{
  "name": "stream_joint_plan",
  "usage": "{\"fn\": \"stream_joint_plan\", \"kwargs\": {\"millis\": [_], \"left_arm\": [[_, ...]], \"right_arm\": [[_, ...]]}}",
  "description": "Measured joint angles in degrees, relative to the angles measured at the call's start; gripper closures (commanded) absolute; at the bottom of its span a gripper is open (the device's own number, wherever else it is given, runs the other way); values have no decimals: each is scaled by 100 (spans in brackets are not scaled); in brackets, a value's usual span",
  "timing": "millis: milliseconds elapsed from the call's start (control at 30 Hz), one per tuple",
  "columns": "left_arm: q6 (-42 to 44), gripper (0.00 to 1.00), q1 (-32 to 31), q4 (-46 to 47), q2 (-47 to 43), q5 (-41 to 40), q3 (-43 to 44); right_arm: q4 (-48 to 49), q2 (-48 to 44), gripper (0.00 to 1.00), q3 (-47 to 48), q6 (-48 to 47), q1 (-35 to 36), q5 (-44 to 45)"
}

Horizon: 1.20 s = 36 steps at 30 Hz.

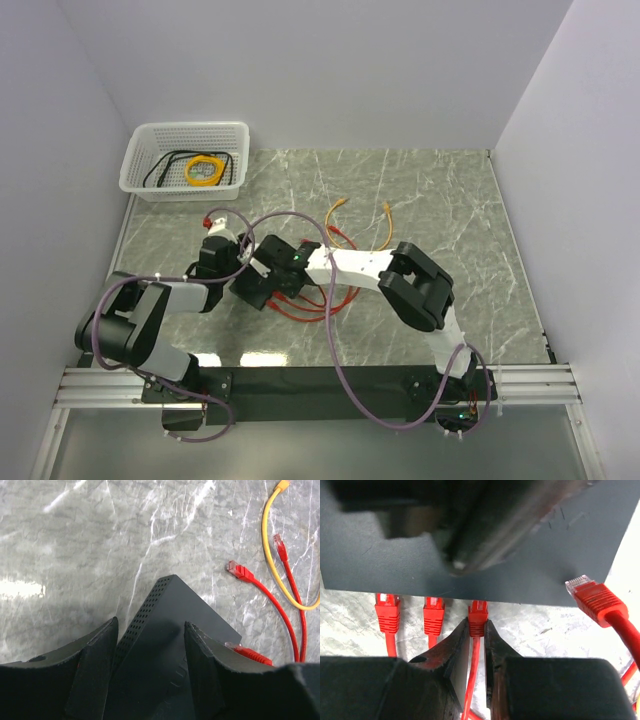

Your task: Insert the plug into the switch port

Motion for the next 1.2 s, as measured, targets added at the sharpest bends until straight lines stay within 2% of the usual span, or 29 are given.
{"fn": "stream_joint_plan", "kwargs": {"millis": [267,733,1200], "left_arm": [[-129,41,-216,-37,-431,-164,-385],[-761,41,-741,-87,-769,-1189,-678],[-1097,42,-1209,142,-629,-2022,-728]], "right_arm": [[262,-245,100,-413,116,11,37],[181,-323,100,-476,140,28,-55],[111,-378,100,-507,243,-9,-264]]}}
